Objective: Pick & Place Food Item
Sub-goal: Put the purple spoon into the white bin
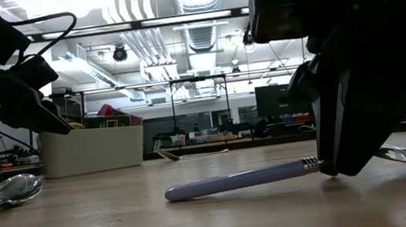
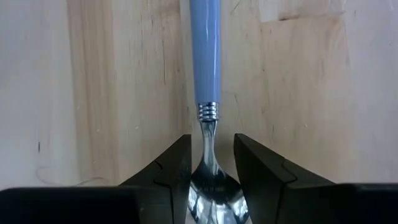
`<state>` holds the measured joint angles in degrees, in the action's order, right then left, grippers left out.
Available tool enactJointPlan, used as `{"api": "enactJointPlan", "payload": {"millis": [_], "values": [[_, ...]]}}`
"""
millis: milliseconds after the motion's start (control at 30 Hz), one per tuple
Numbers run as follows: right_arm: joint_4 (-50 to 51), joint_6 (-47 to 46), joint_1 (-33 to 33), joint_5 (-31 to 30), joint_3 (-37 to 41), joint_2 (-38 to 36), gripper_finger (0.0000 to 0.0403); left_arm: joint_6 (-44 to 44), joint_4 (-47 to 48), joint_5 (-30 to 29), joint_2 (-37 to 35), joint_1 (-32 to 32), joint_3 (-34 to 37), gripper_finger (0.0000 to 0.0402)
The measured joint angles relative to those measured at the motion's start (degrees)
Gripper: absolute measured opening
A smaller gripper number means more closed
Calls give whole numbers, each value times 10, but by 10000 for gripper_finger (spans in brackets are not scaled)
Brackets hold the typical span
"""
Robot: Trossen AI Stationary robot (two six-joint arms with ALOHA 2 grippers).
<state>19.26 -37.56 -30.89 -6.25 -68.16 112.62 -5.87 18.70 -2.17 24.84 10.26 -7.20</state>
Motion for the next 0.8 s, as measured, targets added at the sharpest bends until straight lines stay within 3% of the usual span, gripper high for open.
{"api": "enactJointPlan", "payload": {"millis": [300, 633, 800], "values": [[-25, -2, 3, 1, 18, -2, 109, 0, 0, 0, 0, 0, 0, 383], [-21, -2, 6, 3, 18, -2, 19, 0, 0, 0, 0, 0, 0, 383], [-21, -1, 6, 3, 18, -1, 35, 0, 0, 0, 0, 0, 0, 383]]}}
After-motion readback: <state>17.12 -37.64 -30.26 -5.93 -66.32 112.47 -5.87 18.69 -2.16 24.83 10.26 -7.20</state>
